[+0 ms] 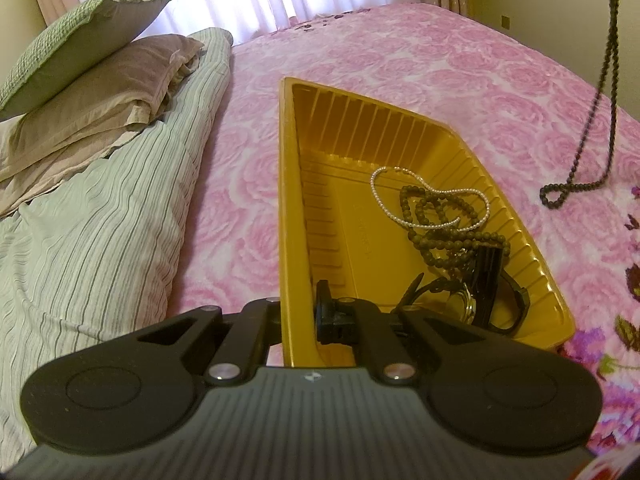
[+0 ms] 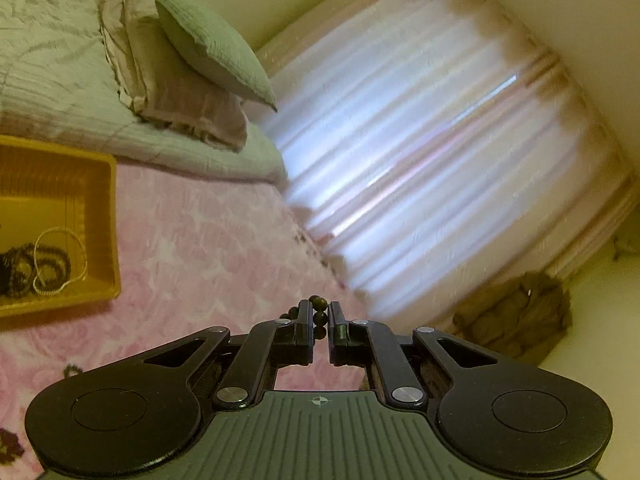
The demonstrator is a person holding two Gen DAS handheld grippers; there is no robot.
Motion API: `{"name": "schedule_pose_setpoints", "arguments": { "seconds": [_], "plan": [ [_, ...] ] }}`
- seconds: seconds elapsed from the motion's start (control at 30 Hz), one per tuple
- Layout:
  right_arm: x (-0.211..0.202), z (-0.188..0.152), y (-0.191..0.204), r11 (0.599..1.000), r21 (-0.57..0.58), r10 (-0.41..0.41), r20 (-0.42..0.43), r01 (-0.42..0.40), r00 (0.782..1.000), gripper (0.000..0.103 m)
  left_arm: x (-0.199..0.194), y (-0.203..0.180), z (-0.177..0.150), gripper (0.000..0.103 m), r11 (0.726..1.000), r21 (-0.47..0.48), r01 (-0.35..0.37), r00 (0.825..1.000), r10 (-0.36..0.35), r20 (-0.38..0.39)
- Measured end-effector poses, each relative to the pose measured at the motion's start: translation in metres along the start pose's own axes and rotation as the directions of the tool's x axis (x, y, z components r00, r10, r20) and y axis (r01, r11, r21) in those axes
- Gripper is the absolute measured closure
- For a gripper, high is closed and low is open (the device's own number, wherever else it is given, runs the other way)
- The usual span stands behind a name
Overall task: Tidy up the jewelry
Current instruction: 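Lift the bead strand high and lower it into the tray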
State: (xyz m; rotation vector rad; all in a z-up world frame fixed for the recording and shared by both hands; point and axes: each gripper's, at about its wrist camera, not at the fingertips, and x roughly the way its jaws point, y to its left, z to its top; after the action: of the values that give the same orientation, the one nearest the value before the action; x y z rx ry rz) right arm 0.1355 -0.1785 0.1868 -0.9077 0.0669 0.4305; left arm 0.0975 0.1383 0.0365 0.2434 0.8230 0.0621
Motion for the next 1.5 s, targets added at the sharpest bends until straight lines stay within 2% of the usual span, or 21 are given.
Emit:
{"name": "schedule_pose_setpoints", "arguments": {
  "seconds": [0.3,0.67,0.83,1.17,1.37,1.5],
  "plan": [
    [-0.008,0.054,-0.018,0.998,-0.057,-0.017,0.114,0.024,0.993,0.096,-0.001,0.001,-0.001,0.098,1.0,-0.006,0.007,1.0,-0.007,0.006],
    [-0.006,0.126,-0.021,0.988,-0.152,0.037,0.249,0.002,0.968,0.096,-0.001,0.002,-0.001,0.098,1.0,-0.01,0.012,1.0,-0.012,0.01],
    [0.009,0.147,-0.01,0.981,-0.19,0.089,0.276,-0.036,0.957,0.096,-0.001,0.002,-0.002,0.098,1.0,-0.012,0.016,1.0,-0.016,0.012],
    [0.045,0.164,0.045,0.94,-0.305,0.23,0.241,-0.152,0.943,0.096,0.001,0.004,-0.004,0.098,1.0,-0.018,0.021,1.0,-0.021,0.011],
    [0.063,0.169,0.079,0.899,-0.362,0.338,0.215,-0.247,0.916,0.096,0.001,0.005,-0.004,0.098,0.999,-0.026,0.024,1.0,-0.024,0.011],
    [0.071,0.167,0.103,0.852,-0.426,0.412,0.183,-0.305,0.893,0.096,0.001,0.006,-0.005,0.098,0.999,-0.027,0.028,1.0,-0.028,0.011]
  ]
}}
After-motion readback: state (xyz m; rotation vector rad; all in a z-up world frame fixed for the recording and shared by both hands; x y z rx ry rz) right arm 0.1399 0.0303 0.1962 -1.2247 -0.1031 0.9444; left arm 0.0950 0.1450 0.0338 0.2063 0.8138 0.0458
